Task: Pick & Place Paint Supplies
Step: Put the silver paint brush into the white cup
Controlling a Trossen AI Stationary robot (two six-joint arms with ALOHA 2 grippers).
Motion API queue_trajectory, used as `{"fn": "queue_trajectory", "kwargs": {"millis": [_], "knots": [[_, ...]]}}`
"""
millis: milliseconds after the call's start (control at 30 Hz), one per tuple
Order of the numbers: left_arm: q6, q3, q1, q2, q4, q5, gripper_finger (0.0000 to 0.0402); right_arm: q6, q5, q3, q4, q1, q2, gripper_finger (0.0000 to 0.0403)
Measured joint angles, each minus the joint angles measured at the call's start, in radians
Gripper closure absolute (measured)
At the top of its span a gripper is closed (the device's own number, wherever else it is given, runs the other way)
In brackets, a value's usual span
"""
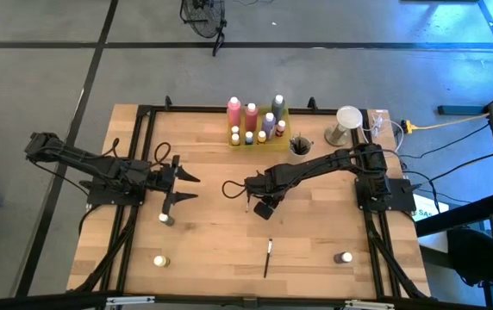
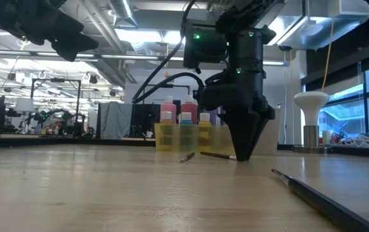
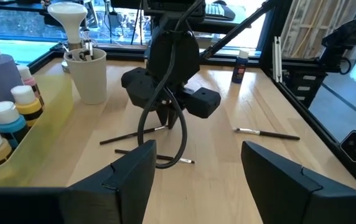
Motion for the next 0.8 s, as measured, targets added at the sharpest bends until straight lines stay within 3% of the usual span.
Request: {"fn": "queue_trajectory", "kwargs": {"millis": [433, 800], "knots": [[0.0, 0.0, 0.0, 0.001, -0.006, 0.025, 0.017, 0.0, 0.014, 0.0, 0.003, -0.001, 0.0, 0.0397], [0.0, 0.0, 0.0, 0.001, -0.007, 0.052, 0.017, 0.005, 0.011, 0.007, -0.03, 0.0, 0.0, 0.0401]]}}
